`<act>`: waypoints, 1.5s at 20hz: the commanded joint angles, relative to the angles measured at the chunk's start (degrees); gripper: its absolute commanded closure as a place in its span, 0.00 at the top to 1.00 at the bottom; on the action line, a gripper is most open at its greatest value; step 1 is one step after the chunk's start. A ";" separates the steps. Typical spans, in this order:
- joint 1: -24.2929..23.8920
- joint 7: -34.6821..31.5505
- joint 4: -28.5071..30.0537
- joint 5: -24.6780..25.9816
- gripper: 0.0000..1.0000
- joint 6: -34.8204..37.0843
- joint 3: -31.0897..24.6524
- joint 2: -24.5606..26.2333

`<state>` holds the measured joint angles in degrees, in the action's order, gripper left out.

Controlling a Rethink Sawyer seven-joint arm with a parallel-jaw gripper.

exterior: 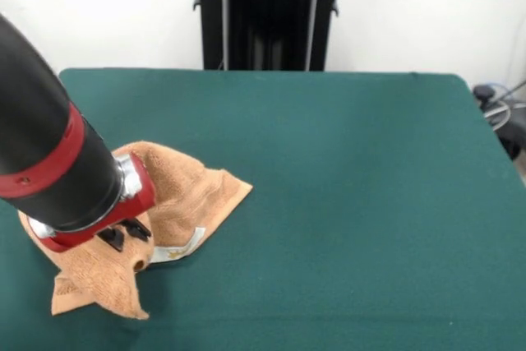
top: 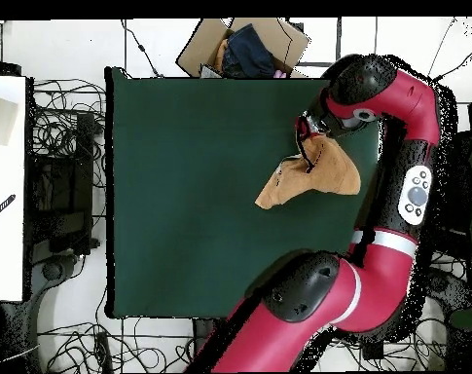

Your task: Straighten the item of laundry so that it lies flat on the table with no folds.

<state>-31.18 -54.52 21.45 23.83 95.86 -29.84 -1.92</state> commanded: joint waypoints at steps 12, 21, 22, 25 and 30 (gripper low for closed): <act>-0.60 3.78 17.76 -3.69 0.00 -8.50 2.39 -7.66; -3.63 1.66 29.59 -2.39 0.00 -7.57 6.42 -15.07; -4.16 1.87 31.43 -2.40 0.00 -7.41 7.00 -16.73; -5.40 3.68 35.35 -2.71 0.00 -4.85 7.61 -20.43; -7.76 4.59 41.64 -3.35 0.00 -5.60 7.79 -26.84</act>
<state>-37.55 -54.52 48.24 21.25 89.29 -24.74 -20.55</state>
